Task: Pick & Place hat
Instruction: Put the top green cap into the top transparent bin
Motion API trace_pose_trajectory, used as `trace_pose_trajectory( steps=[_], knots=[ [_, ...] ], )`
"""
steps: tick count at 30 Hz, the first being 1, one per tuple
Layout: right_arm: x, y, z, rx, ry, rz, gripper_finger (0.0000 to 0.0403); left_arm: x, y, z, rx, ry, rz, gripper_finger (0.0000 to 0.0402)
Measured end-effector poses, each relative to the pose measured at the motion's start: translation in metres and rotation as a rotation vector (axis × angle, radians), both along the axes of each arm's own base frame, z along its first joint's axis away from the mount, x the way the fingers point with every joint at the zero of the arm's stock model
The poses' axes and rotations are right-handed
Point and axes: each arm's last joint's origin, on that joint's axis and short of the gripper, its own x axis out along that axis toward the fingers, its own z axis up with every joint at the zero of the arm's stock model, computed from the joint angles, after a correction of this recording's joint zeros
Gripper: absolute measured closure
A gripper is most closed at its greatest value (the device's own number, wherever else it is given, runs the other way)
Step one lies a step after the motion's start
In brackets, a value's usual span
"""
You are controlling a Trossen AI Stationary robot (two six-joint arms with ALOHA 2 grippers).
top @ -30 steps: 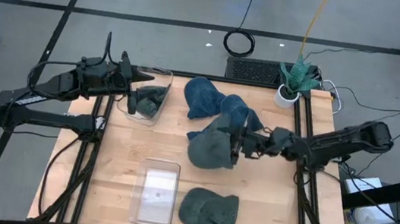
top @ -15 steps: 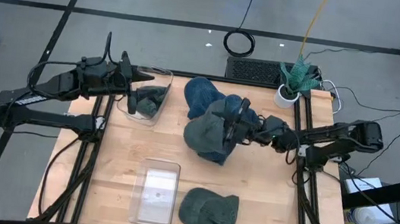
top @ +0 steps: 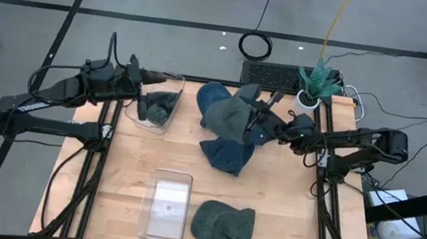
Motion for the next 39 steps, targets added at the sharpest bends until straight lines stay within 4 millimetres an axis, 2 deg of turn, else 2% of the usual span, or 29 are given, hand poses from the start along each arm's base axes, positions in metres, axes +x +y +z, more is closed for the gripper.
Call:
trace_pose_trajectory(
  steps=[4,9,14,18,21,25,30,39],
  knots=[
    [-0.003,-0.003,0.005,-0.012,-0.063,0.106,0.0403,0.011,0.003,0.001,0.029,-0.025,-0.008,0.016],
    [-0.003,-0.008,0.011,-0.061,-0.072,0.064,0.0403,0.033,0.011,-0.008,0.032,0.005,0.001,0.016],
    [0.001,-0.009,0.029,-0.171,-0.09,-0.003,0.0403,0.065,0.024,-0.023,-0.133,-0.038,0.084,0.016],
    [0.005,-0.01,0.04,-0.265,-0.063,-0.067,0.0403,0.079,0.029,-0.027,-0.194,-0.092,0.094,0.016],
    [0.007,-0.011,0.051,-0.322,-0.074,-0.106,0.0403,0.083,0.031,-0.027,-0.261,-0.141,0.106,0.016],
    [0.008,-0.011,0.063,-0.358,-0.102,-0.133,0.0403,0.082,0.037,-0.024,-0.488,-0.262,0.1,0.016],
    [0.01,-0.01,0.072,-0.423,-0.104,-0.116,0.0403,0.083,0.043,-0.029,-0.72,-0.264,-0.013,0.016],
    [0.013,-0.009,0.088,-0.476,-0.12,-0.095,0.0403,0.101,0.044,-0.034,-0.876,-0.287,-0.152,0.016]
  ],
)
